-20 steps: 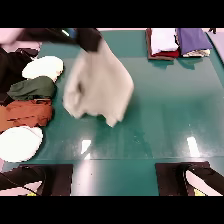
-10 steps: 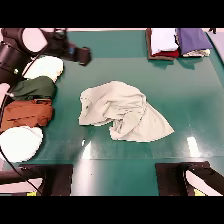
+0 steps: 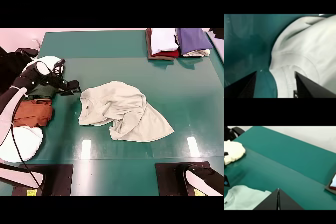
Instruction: Fold the shirts.
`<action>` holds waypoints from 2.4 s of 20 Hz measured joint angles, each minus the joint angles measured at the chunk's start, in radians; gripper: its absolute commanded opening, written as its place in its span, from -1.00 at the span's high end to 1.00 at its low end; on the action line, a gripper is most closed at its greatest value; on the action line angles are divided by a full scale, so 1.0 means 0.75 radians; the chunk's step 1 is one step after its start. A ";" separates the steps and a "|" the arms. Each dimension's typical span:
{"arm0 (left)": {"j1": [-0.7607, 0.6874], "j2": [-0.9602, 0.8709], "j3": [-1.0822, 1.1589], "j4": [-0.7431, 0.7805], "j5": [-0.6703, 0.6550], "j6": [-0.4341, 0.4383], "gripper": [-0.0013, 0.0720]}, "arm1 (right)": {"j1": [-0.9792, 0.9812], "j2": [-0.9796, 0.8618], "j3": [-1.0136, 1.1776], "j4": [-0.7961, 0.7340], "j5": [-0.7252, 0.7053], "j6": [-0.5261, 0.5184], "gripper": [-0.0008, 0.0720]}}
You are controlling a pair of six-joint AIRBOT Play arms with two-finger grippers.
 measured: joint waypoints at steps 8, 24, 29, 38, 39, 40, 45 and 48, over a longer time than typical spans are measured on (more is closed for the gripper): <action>-0.050 -0.079 -0.041 -0.196 0.123 0.109 -0.05 | 0.000 0.000 -0.040 0.003 0.002 0.000 0.94; -0.033 0.132 0.206 -0.009 0.045 0.150 0.89 | -0.595 0.018 -1.091 -0.176 0.332 0.108 -0.25; -0.032 0.145 0.215 0.005 0.043 0.155 0.89 | -0.646 -0.118 -1.428 -0.112 0.173 0.095 -0.25; -0.032 0.257 0.244 0.020 0.043 0.154 0.89 | -0.288 -0.226 -1.252 0.014 -0.058 0.057 0.94; -0.032 0.309 0.272 0.034 0.045 0.153 0.89 | -0.264 -0.179 -1.172 0.015 -0.049 0.053 0.94; -0.032 0.365 0.310 0.048 0.048 0.153 0.89 | -0.256 -0.125 -1.086 0.015 -0.053 0.051 0.94; -0.031 0.705 0.602 0.100 0.063 0.149 0.89 | -0.287 0.158 -0.517 0.024 -0.058 0.045 0.94; -0.031 0.888 0.755 0.110 0.064 0.149 0.89 | -0.364 0.258 -0.203 0.027 -0.047 0.044 0.94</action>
